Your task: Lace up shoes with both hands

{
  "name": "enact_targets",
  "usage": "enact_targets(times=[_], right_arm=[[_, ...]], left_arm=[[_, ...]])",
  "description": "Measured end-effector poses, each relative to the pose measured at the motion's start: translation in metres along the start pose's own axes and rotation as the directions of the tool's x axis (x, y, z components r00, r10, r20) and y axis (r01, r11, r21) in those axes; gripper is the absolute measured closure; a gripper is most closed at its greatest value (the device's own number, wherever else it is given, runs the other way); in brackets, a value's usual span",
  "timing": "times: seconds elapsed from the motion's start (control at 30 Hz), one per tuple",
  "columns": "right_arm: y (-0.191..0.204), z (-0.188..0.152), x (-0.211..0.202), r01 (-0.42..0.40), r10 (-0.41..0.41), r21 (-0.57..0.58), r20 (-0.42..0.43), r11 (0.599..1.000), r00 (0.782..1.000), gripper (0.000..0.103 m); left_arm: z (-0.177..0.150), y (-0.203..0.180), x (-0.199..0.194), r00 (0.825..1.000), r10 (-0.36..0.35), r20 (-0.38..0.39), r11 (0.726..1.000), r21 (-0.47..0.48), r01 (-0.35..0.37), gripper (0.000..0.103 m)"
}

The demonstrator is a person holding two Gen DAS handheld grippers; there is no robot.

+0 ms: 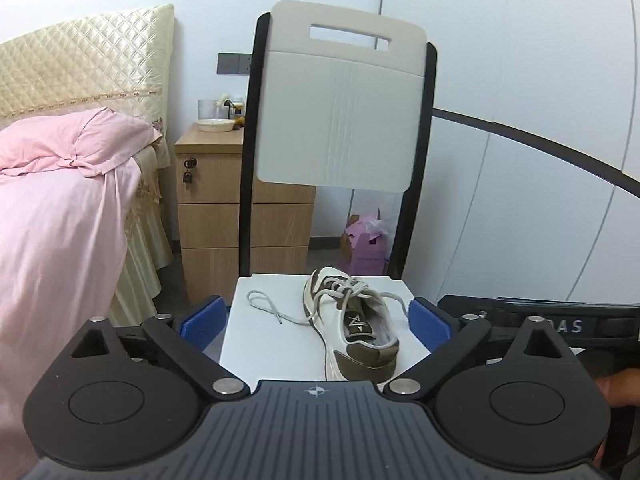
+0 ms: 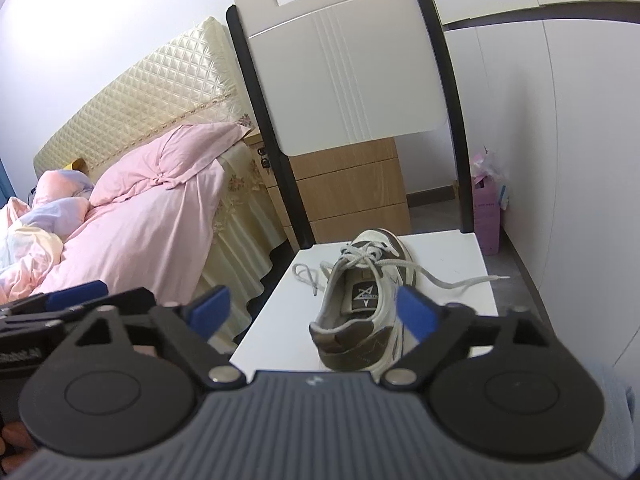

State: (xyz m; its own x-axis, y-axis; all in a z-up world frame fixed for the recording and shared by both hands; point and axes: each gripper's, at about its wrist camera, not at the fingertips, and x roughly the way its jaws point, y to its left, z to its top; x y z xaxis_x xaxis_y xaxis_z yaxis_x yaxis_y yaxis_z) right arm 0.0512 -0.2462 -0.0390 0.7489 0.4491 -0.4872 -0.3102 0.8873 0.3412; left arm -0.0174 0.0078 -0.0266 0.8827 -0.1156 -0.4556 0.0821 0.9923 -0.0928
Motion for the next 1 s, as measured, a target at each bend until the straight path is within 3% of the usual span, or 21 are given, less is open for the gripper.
enact_targets(times=[0.1, 1.0], right_arm=[[0.003, -0.006, -0.009, 0.017, -0.017, -0.002, 0.002, 1.000, 1.000, 0.000], [0.005, -0.008, -0.016, 0.060, -0.060, -0.059, 0.001, 0.996, 0.998, 0.000]], left_arm=[[0.000, -0.004, -0.006, 1.000, 0.008, -0.003, 1.000, 0.014, -0.008, 0.001], [0.004, -0.003, -0.008, 0.999, 0.047, 0.003, 0.999, -0.023, -0.047, 0.000]])
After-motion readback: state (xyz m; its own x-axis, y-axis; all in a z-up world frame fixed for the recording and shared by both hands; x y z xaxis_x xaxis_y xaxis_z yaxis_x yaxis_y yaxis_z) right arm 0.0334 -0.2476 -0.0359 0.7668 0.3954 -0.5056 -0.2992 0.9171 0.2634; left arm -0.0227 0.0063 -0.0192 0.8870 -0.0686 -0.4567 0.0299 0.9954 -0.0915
